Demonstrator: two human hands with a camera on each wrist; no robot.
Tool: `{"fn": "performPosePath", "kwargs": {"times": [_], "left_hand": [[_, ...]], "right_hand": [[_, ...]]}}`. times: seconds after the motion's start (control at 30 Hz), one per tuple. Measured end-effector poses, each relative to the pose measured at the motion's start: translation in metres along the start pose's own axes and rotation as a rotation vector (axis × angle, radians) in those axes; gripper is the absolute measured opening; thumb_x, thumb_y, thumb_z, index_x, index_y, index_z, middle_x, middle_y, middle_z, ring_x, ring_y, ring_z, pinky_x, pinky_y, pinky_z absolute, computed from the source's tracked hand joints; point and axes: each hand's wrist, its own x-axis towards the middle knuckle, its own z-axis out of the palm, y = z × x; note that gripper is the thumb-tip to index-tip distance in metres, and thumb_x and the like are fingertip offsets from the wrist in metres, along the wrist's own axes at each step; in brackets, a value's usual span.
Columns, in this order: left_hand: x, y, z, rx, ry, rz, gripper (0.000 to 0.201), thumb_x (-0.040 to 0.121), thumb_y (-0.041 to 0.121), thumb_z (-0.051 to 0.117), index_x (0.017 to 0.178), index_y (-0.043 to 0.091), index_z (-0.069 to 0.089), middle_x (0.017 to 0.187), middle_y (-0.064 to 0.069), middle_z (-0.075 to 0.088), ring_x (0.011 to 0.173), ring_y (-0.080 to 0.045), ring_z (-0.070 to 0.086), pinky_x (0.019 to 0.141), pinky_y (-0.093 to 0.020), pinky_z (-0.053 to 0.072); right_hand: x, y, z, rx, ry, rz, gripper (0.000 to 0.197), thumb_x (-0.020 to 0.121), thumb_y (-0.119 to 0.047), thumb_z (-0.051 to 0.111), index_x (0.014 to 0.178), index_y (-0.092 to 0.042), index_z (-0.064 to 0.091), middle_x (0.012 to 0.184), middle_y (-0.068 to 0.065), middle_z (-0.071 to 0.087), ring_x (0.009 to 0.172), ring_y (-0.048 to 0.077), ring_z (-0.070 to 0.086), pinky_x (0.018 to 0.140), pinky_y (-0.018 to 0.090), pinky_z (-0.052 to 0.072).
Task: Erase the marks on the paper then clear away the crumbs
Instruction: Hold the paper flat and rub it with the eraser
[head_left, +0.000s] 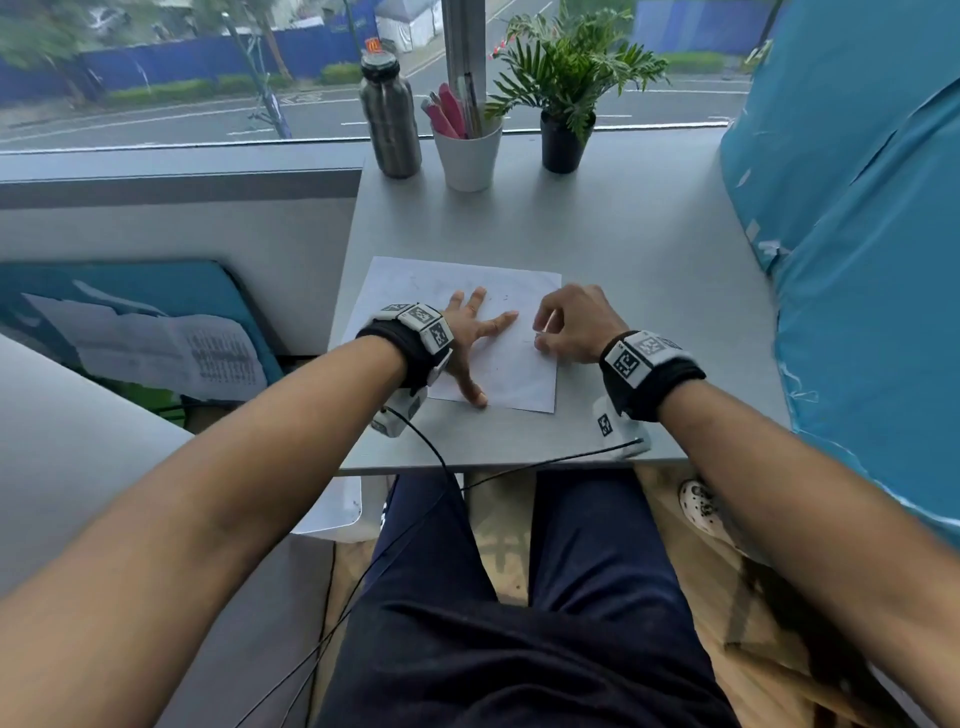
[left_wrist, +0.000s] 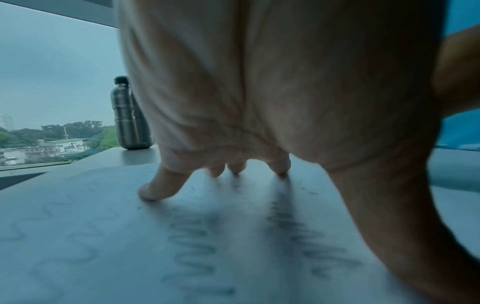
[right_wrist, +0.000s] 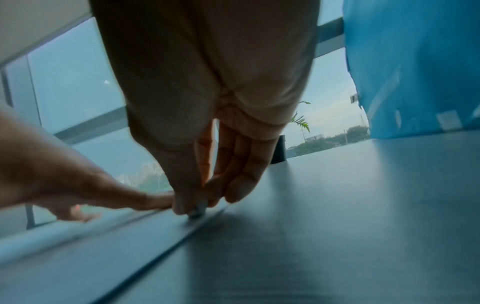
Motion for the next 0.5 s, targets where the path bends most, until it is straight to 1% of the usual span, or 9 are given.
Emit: {"fn": "performPosePath", "kwargs": {"times": [0.07,0.13,0.2,0.27,0.33,0.37,0.4,0.43,0.5], "left_hand": [[-0.003,-0.006,0.008,-0.038,0.04,-0.006,0.138,0.055,0.069,0.081,0.15,0.046,-0.015,0.16,-0.004,-0.027,0.148,-0.033,-0.018,0.115,-0.062,0.01],[-0.007,-0.013,0.015,-0.043,0.091,-0.065,0.136,0.052,0.079,0.075,0.152,0.045,-0.011,0.162,-0.004,-0.02,0.15,-0.031,-0.01,0.115,-0.064,0.01],[-0.013,-0.015,0.02,0.002,0.154,-0.123,0.132,0.053,0.086,0.066,0.155,0.036,-0.001,0.164,-0.008,-0.007,0.151,-0.031,0.002,0.116,-0.063,0.007],[-0.019,-0.013,0.024,0.071,0.248,-0.161,0.124,0.064,0.084,0.06,0.156,0.021,0.006,0.164,-0.012,-0.001,0.151,-0.03,0.005,0.118,-0.061,0.002],[-0.023,-0.006,0.028,0.101,0.37,-0.161,0.118,0.076,0.075,0.058,0.156,0.012,-0.001,0.163,-0.013,-0.008,0.151,-0.028,0.0,0.118,-0.058,-0.004],[-0.024,-0.002,0.03,0.103,0.435,-0.119,0.115,0.08,0.07,0.058,0.156,0.01,-0.003,0.163,-0.013,-0.01,0.151,-0.027,-0.002,0.119,-0.056,-0.005],[-0.025,0.003,0.034,0.088,0.483,-0.033,0.111,0.083,0.066,0.058,0.156,0.008,-0.003,0.163,-0.013,-0.01,0.151,-0.025,-0.003,0.12,-0.053,-0.004],[-0.027,0.008,0.038,0.063,0.497,0.094,0.106,0.086,0.064,0.057,0.156,0.008,-0.001,0.164,-0.012,-0.008,0.151,-0.023,-0.002,0.12,-0.049,-0.003],[-0.029,0.021,0.05,0.043,0.416,0.365,0.098,0.089,0.062,0.053,0.157,0.013,0.001,0.164,-0.007,-0.007,0.151,-0.018,-0.004,0.119,-0.043,-0.004]], "right_hand": [[0.002,0.0,0.002,-0.032,-0.026,0.024,0.009,0.071,-0.014,0.08,0.079,-0.014,0.076,0.072,-0.002,0.062,0.075,0.016,0.062,0.081,0.026,0.053],[0.005,-0.001,0.001,-0.029,-0.023,0.037,0.009,0.071,-0.013,0.081,0.079,-0.012,0.077,0.075,-0.001,0.063,0.077,0.016,0.06,0.081,0.027,0.053],[0.006,-0.002,0.0,-0.02,-0.028,0.039,0.01,0.071,-0.011,0.081,0.081,-0.01,0.078,0.077,0.001,0.065,0.076,0.015,0.059,0.079,0.026,0.053],[0.008,-0.002,-0.001,-0.012,-0.038,0.043,0.011,0.071,-0.01,0.082,0.081,-0.009,0.078,0.075,0.001,0.067,0.074,0.013,0.06,0.077,0.025,0.053],[0.009,-0.001,-0.003,0.002,-0.052,0.053,0.012,0.07,-0.01,0.082,0.081,-0.01,0.078,0.068,-0.004,0.065,0.073,0.012,0.06,0.076,0.024,0.053],[0.009,-0.001,-0.004,0.004,-0.061,0.058,0.012,0.071,-0.01,0.082,0.082,-0.01,0.078,0.064,-0.007,0.062,0.072,0.011,0.059,0.075,0.022,0.052],[0.009,-0.001,-0.004,0.004,-0.069,0.059,0.012,0.071,-0.011,0.082,0.082,-0.01,0.078,0.061,-0.01,0.06,0.072,0.011,0.059,0.074,0.021,0.049],[0.009,0.0,-0.005,0.003,-0.075,0.058,0.012,0.072,-0.011,0.082,0.083,-0.01,0.078,0.059,-0.013,0.058,0.072,0.011,0.058,0.074,0.019,0.046],[0.009,0.0,-0.005,-0.002,-0.074,0.044,0.012,0.072,-0.012,0.081,0.083,-0.009,0.079,0.058,-0.017,0.055,0.071,0.009,0.056,0.074,0.016,0.041]]}}
